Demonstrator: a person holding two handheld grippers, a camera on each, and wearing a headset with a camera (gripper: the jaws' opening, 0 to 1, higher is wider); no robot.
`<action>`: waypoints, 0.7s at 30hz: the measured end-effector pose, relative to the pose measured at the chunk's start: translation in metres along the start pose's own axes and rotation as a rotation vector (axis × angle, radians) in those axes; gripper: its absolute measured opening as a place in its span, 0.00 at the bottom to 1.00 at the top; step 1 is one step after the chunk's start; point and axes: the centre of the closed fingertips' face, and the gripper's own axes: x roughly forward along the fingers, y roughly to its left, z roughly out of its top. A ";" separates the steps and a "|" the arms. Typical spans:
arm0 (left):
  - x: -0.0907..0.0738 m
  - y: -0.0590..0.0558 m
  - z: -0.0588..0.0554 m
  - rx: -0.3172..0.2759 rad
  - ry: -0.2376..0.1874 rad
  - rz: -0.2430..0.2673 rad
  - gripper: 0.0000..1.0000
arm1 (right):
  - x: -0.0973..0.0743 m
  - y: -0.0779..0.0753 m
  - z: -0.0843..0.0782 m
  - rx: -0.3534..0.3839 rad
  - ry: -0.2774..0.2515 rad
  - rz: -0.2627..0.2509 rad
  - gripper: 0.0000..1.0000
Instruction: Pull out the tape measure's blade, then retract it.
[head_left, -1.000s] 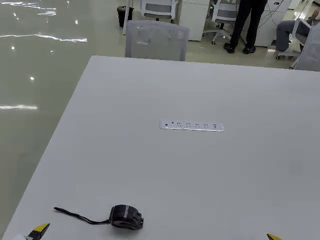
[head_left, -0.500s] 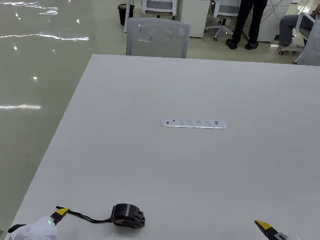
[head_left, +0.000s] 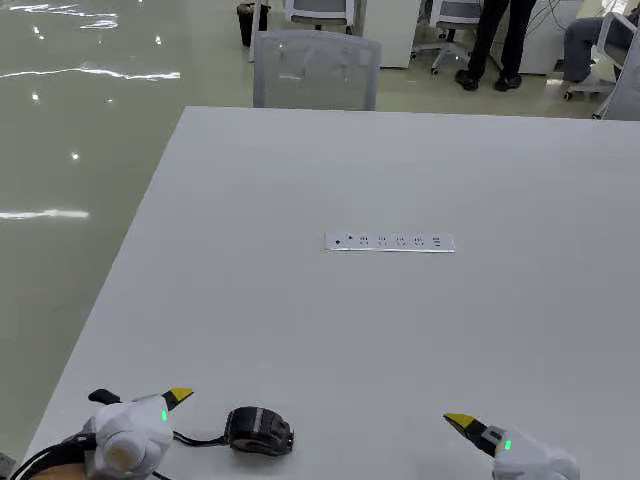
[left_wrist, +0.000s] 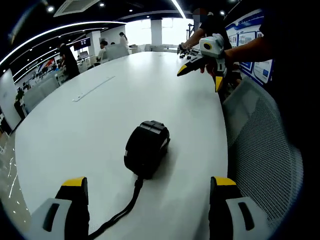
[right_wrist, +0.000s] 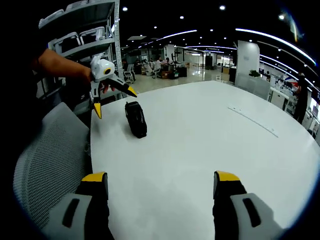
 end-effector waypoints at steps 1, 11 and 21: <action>0.002 0.000 0.002 0.011 0.003 -0.004 0.98 | 0.005 0.002 0.003 -0.009 0.000 0.010 0.88; 0.027 0.000 0.025 0.178 0.063 -0.071 0.82 | 0.055 0.018 0.027 -0.092 0.014 0.130 0.74; 0.047 -0.007 0.030 0.340 0.124 -0.149 0.57 | 0.096 0.035 0.046 -0.183 0.046 0.223 0.61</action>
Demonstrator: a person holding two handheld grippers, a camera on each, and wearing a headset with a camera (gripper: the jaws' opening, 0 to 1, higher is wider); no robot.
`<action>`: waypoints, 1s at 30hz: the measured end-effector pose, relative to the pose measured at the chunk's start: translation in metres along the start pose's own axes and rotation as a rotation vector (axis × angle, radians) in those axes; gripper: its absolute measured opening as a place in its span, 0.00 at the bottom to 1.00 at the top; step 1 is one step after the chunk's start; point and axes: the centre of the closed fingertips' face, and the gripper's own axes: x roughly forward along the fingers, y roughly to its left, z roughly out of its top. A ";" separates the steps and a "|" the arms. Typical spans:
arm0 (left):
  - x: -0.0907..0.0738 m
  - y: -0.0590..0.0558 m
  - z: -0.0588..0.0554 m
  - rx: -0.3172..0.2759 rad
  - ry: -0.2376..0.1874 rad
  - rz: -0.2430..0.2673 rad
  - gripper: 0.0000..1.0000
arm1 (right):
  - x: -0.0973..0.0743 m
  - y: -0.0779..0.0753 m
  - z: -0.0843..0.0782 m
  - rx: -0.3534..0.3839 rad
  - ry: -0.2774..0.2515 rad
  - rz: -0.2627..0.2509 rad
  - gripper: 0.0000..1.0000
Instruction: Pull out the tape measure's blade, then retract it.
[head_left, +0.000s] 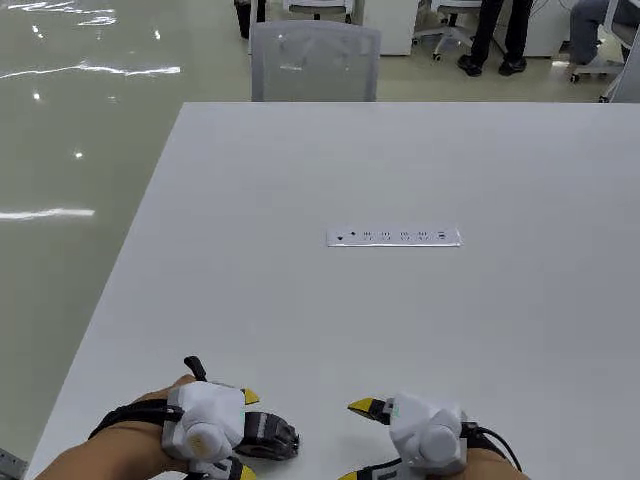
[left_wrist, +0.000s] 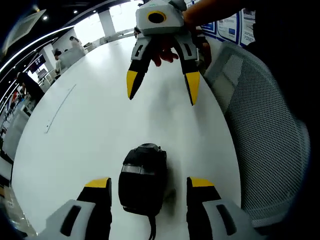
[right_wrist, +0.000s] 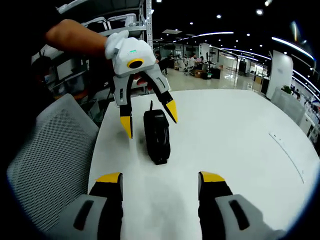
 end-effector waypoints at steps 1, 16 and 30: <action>0.000 0.001 0.002 -0.004 0.001 -0.003 0.55 | 0.004 0.002 0.001 -0.005 0.006 0.012 0.61; 0.002 0.009 0.000 -0.086 0.037 -0.005 0.31 | 0.040 0.008 0.005 -0.089 0.073 0.097 0.42; 0.004 0.008 0.002 -0.108 0.024 -0.015 0.31 | 0.062 0.000 -0.003 -0.122 0.140 0.118 0.28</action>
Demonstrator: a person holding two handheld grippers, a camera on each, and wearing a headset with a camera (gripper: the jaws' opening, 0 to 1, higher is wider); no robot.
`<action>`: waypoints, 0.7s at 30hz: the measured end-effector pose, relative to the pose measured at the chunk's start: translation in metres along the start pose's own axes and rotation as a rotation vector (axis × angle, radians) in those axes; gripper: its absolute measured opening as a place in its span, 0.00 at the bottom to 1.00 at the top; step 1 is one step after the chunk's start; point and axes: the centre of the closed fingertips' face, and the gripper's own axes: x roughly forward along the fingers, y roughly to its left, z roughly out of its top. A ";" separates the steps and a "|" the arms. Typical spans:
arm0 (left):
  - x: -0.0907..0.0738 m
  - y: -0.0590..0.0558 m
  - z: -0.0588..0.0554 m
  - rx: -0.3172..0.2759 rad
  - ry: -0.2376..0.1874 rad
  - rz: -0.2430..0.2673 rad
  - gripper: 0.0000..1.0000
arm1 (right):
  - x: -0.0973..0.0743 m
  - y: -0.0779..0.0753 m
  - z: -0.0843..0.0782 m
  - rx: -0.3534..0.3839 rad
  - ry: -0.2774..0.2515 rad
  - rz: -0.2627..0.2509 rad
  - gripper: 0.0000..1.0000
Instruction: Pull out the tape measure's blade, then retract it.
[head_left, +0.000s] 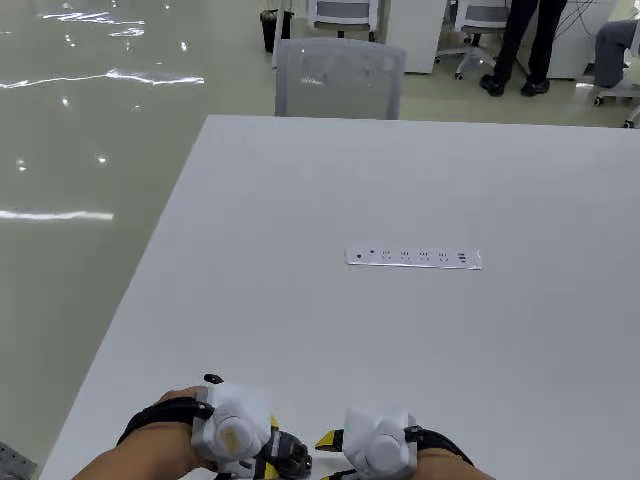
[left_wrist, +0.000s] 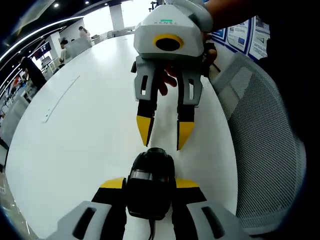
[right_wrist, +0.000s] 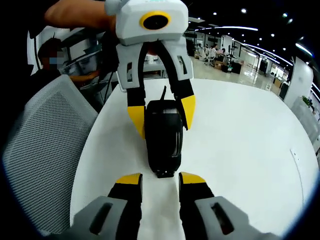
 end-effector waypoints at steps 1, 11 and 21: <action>0.000 0.000 0.000 0.001 0.002 -0.001 0.31 | 0.002 0.000 0.000 -0.006 0.009 0.008 0.26; 0.000 0.000 0.001 0.000 -0.001 0.000 0.31 | 0.013 -0.005 -0.004 -0.021 0.049 0.025 0.15; 0.000 0.001 0.000 -0.005 -0.002 -0.005 0.31 | 0.013 -0.006 -0.007 -0.023 0.056 0.049 0.13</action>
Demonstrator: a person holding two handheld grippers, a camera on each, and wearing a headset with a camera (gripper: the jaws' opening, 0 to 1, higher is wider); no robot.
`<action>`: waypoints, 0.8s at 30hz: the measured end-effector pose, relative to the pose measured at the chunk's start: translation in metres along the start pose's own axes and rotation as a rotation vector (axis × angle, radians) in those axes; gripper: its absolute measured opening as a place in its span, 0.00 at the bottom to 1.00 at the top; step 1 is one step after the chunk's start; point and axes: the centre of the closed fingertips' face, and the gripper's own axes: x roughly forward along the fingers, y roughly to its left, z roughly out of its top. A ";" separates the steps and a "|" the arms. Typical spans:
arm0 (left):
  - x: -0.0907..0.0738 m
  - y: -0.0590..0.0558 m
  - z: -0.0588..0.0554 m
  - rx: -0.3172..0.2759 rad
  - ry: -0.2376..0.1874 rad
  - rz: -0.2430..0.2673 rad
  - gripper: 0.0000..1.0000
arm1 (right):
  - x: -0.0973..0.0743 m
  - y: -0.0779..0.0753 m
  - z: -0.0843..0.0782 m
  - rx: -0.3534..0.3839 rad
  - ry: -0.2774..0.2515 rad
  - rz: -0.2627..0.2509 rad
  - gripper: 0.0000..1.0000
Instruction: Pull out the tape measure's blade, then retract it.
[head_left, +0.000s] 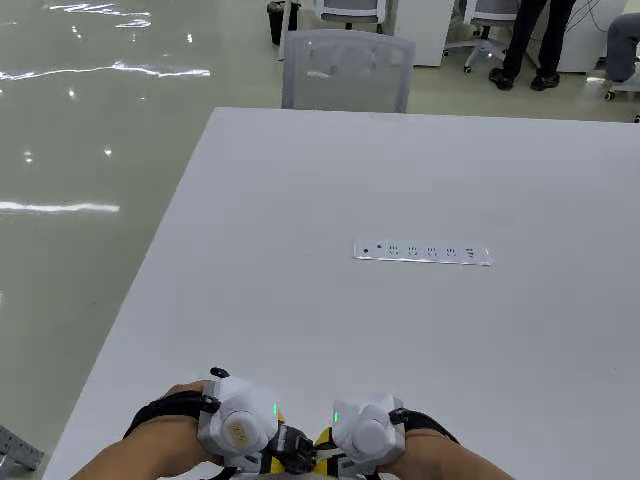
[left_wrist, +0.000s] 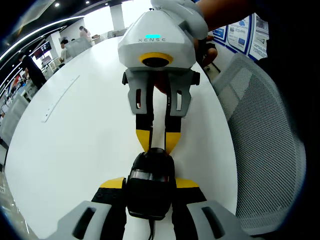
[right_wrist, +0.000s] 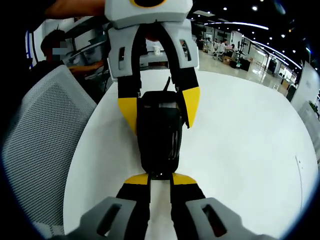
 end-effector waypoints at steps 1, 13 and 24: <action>0.000 0.000 0.000 0.002 0.000 -0.001 0.31 | -0.001 0.000 0.000 0.009 -0.010 0.001 0.13; -0.001 0.000 0.000 0.013 -0.020 0.003 0.31 | -0.003 0.002 -0.001 0.019 0.021 -0.006 0.10; -0.001 0.001 0.000 0.007 -0.022 0.001 0.31 | -0.011 0.001 -0.012 0.021 0.050 -0.004 0.10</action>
